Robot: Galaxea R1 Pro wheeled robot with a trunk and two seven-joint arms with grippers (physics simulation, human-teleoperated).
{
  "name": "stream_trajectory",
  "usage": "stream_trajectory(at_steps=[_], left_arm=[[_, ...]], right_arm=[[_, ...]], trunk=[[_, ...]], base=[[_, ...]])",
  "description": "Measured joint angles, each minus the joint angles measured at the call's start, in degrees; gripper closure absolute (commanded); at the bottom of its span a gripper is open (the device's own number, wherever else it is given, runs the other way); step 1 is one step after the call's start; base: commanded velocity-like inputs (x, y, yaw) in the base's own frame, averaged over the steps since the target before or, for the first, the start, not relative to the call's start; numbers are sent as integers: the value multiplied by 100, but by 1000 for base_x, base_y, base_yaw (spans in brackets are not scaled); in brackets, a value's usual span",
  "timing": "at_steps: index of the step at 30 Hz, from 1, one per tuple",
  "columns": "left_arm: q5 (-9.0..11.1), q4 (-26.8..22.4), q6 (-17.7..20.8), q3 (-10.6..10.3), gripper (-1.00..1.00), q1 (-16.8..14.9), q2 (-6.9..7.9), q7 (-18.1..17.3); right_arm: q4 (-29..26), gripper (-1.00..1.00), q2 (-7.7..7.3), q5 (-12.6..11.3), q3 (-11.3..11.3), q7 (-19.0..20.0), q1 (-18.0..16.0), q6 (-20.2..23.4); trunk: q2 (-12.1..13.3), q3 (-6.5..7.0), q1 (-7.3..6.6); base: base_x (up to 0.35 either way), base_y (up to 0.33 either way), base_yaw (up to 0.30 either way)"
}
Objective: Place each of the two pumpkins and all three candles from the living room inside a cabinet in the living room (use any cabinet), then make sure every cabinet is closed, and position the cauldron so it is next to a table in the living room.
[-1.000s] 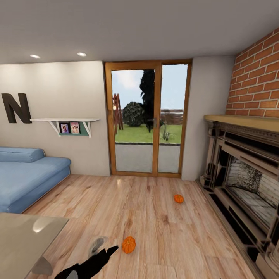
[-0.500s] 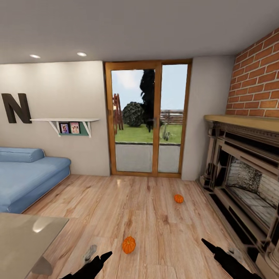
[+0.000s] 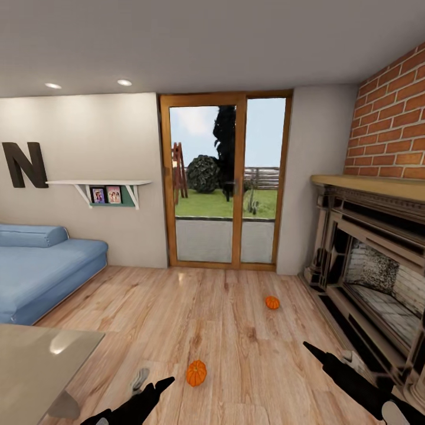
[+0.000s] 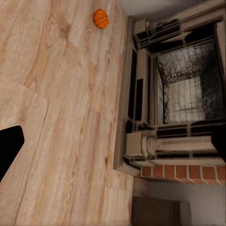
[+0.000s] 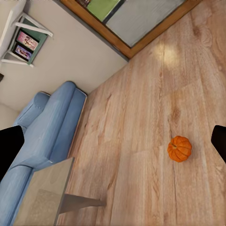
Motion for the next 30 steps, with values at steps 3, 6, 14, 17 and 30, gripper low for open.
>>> stream_trajectory(at_steps=[3,6,14,17,30], left_arm=[[6,-4,32,5,-100,-5,0,-39],[-27,-25,27,-8,-100,-10,0,-52],[-22,-47,-4,5,-100,-11,-29,1422],[-3,-59,48,17,-100,-10,-18,1797],[-3,-61,96,13,-100,-5,-44,2001]], right_arm=[[-10,-100,0,2,-6,-9,1,13],[-12,-100,-1,7,-11,-34,-2,23],[-5,-100,-5,4,-17,-55,-7,27],[-2,-100,-7,-1,-19,-56,-8,27],[29,-100,-15,-5,-23,-65,-9,26]], trunk=[[0,0,0],[0,0,0],[0,0,0],[0,0,0],[0,0,0]], base=[[0,0,0],[0,0,0],[0,0,0],[0,0,0],[0,0,0]])
